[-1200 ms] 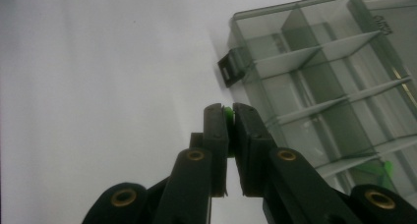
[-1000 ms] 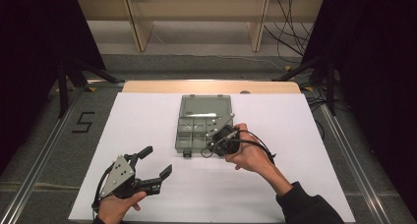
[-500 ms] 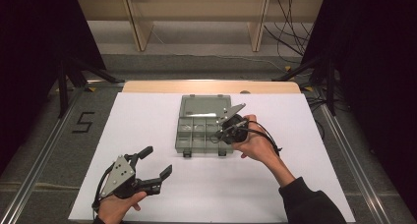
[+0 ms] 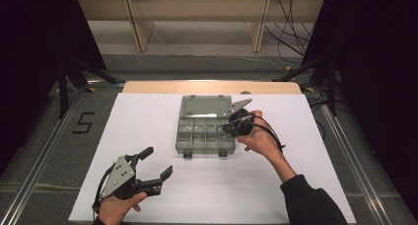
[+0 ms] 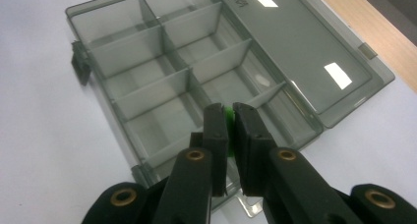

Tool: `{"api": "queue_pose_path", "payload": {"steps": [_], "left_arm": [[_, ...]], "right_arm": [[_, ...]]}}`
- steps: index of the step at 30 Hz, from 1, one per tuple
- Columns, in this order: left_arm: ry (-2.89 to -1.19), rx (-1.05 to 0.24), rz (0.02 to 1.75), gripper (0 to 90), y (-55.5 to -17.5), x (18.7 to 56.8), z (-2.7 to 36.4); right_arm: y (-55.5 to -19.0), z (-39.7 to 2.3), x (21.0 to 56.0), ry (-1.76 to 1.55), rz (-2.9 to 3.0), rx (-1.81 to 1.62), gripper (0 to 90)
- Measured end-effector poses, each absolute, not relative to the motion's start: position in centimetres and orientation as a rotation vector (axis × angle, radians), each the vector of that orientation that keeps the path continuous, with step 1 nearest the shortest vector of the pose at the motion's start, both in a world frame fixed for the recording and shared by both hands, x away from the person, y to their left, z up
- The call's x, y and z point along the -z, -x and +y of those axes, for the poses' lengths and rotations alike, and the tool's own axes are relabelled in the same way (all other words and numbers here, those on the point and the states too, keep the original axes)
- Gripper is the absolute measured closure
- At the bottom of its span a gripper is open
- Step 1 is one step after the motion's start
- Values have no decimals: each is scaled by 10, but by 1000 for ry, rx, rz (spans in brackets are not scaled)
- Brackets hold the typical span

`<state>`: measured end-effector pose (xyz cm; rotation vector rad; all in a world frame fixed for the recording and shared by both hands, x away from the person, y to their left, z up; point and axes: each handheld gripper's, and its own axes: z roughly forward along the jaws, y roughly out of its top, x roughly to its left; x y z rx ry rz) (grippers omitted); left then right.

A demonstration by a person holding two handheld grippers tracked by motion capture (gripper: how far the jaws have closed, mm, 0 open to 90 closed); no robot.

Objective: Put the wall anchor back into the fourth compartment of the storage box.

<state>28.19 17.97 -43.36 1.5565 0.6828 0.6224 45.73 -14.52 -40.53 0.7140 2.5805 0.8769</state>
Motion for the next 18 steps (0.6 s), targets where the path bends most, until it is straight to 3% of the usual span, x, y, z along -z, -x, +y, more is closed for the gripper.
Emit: {"api": "queue_pose_path", "payload": {"steps": [18], "left_arm": [[-1557,-617,690,158,-282,434,179]], "right_arm": [[-481,-154,417,-780,2559,-876,842]]}}
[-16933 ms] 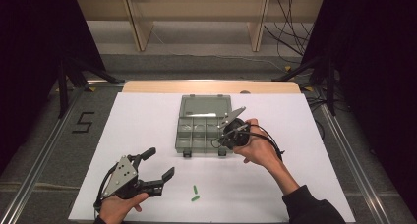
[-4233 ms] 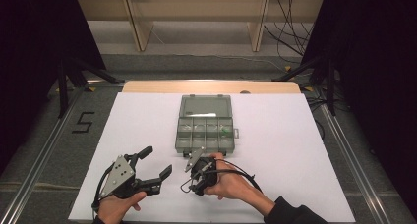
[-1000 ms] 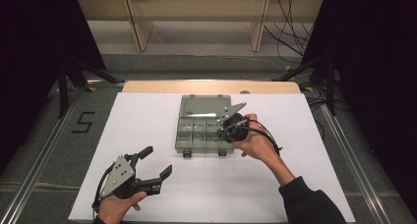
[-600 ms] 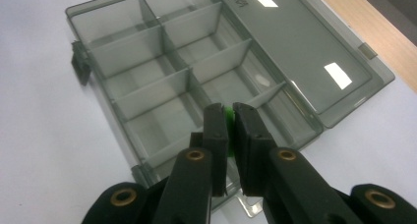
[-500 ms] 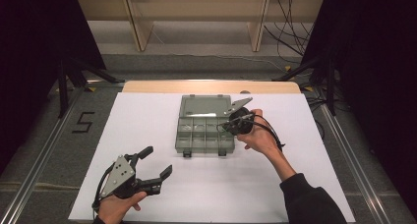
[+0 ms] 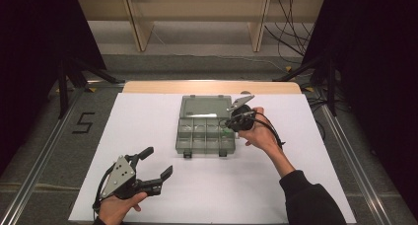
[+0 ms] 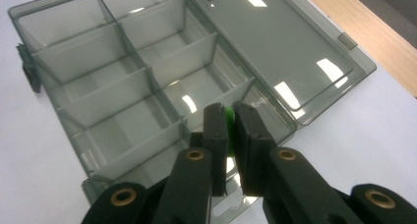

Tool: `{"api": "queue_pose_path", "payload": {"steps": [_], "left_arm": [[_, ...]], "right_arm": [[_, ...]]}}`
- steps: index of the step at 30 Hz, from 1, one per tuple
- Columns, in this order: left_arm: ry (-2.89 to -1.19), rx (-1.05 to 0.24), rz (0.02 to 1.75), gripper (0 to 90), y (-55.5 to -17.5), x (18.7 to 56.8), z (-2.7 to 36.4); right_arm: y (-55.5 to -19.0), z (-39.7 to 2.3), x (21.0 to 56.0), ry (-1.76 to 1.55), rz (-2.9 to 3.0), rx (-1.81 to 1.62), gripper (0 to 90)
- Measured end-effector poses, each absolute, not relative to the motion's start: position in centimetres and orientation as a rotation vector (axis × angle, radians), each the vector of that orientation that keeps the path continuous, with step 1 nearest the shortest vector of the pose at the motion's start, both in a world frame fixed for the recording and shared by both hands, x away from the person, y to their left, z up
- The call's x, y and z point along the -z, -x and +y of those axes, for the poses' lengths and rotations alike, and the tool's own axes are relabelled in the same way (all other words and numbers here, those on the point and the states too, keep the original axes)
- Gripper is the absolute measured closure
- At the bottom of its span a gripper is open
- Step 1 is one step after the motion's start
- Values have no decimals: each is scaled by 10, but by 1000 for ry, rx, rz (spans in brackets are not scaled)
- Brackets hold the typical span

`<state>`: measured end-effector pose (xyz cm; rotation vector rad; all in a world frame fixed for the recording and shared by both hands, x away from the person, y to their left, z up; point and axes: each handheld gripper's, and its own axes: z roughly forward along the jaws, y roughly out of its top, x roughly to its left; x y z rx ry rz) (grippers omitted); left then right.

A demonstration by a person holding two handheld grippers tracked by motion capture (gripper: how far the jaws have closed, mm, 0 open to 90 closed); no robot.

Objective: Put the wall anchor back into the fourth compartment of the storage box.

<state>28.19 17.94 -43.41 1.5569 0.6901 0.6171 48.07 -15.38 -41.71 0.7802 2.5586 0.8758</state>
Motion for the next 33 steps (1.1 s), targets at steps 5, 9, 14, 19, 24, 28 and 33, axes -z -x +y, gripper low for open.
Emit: {"api": "queue_pose_path", "payload": {"steps": [5,9,14,19,24,28,33], "left_arm": [[-1560,-624,684,158,-282,434,180],[-1560,-623,686,158,-282,434,180],[-1560,-622,687,158,-282,434,180],[-1559,-618,691,158,-282,435,180],[-1560,-616,693,158,-282,435,180],[-1558,-620,691,158,-282,434,180],[-1553,-621,689,158,-282,434,180]], "right_arm": [[-486,-152,421,-790,2549,-883,842],[-489,-150,425,-784,2557,-875,841],[-492,-147,429,-798,2560,-862,840],[-494,-144,435,-789,2558,-855,838],[-497,-143,437,-809,2574,-845,773],[-497,-143,439,-869,2540,-874,600],[-496,-146,433,-880,2525,-926,510]]}}
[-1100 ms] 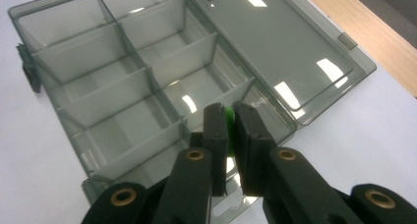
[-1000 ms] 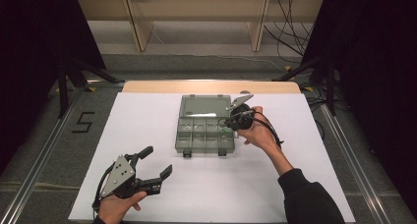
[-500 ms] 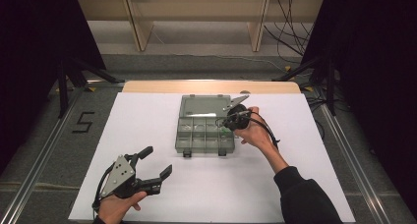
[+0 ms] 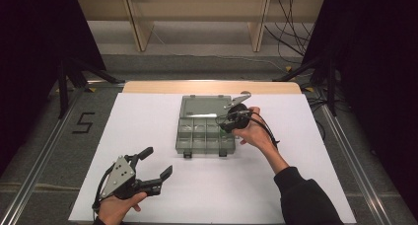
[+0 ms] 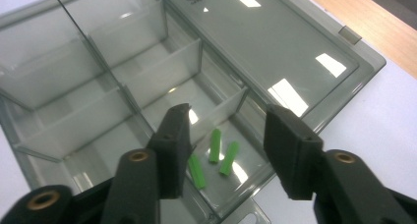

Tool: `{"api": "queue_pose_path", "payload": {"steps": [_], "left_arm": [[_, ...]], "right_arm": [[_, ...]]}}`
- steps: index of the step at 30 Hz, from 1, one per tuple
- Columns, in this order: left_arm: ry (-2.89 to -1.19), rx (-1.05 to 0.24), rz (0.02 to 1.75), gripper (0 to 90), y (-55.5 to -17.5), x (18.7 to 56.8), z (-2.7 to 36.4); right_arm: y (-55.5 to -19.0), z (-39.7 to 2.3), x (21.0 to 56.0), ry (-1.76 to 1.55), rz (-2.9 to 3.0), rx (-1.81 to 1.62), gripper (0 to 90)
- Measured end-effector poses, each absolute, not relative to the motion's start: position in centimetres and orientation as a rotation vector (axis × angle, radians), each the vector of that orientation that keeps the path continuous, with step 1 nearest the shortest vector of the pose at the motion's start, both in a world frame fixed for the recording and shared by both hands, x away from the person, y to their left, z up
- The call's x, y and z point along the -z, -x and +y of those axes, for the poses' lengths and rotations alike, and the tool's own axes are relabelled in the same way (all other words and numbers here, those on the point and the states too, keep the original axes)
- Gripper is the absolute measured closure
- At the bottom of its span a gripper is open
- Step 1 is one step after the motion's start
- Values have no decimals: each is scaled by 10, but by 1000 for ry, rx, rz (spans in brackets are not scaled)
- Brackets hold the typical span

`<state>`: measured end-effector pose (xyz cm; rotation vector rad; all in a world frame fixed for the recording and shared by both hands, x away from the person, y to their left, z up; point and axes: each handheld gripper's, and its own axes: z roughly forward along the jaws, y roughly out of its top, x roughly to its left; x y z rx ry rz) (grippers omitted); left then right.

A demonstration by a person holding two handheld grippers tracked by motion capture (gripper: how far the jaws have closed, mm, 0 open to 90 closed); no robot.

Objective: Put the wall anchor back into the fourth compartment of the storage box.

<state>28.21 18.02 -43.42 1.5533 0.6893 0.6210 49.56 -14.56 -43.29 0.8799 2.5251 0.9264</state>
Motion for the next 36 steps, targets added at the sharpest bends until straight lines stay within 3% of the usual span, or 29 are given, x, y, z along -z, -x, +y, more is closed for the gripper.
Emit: {"api": "queue_pose_path", "payload": {"steps": [14,36], "left_arm": [[-1552,-621,688,158,-282,434,181],[-1558,-624,692,158,-281,433,181]], "right_arm": [[-479,-156,408,-923,2449,-1075,385],[-439,-163,380,-871,2371,-1254,301]]}}
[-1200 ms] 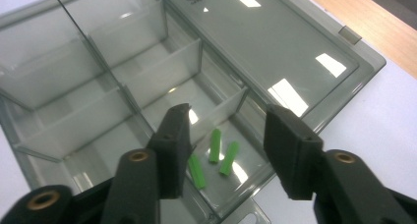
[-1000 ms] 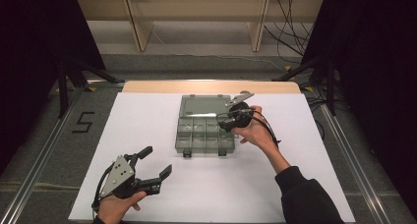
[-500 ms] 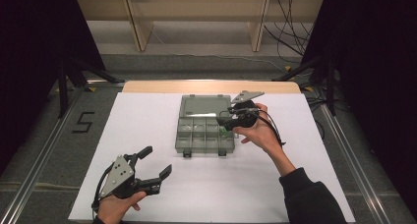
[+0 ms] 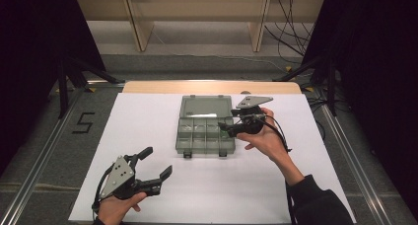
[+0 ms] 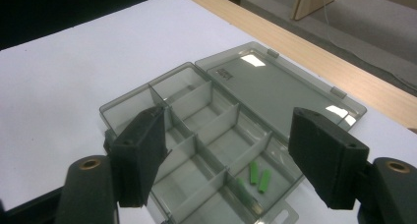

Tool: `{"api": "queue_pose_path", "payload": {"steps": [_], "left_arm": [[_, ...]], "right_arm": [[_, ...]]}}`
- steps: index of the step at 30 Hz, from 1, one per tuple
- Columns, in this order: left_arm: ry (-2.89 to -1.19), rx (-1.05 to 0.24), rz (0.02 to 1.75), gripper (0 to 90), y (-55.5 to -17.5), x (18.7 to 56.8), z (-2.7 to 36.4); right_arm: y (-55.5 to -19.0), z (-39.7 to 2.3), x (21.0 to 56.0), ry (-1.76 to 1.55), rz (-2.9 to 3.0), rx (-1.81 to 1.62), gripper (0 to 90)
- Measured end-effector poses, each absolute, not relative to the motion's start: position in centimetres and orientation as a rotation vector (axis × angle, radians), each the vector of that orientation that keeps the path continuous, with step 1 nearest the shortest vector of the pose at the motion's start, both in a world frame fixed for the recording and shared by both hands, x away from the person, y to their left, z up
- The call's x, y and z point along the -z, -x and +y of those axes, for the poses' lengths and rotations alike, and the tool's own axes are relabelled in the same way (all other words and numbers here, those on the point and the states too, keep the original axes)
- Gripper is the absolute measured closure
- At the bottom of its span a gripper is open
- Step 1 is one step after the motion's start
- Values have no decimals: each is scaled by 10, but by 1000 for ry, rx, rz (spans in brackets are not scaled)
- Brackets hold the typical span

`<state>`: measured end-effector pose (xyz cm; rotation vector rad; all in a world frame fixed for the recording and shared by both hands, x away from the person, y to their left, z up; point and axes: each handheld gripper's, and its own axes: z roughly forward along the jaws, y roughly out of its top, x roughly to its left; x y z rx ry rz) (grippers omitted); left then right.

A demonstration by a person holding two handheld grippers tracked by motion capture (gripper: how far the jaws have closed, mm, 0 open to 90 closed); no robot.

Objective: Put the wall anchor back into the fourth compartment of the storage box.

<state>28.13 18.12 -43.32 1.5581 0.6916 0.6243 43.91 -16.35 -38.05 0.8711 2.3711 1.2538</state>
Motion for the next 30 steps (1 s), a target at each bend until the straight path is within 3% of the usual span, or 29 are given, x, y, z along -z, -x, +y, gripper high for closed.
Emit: {"api": "queue_pose_path", "payload": {"steps": [30], "left_arm": [[-1550,-625,689,158,-281,433,181]], "right_arm": [[-400,-169,382,-825,2366,-1321,260]]}}
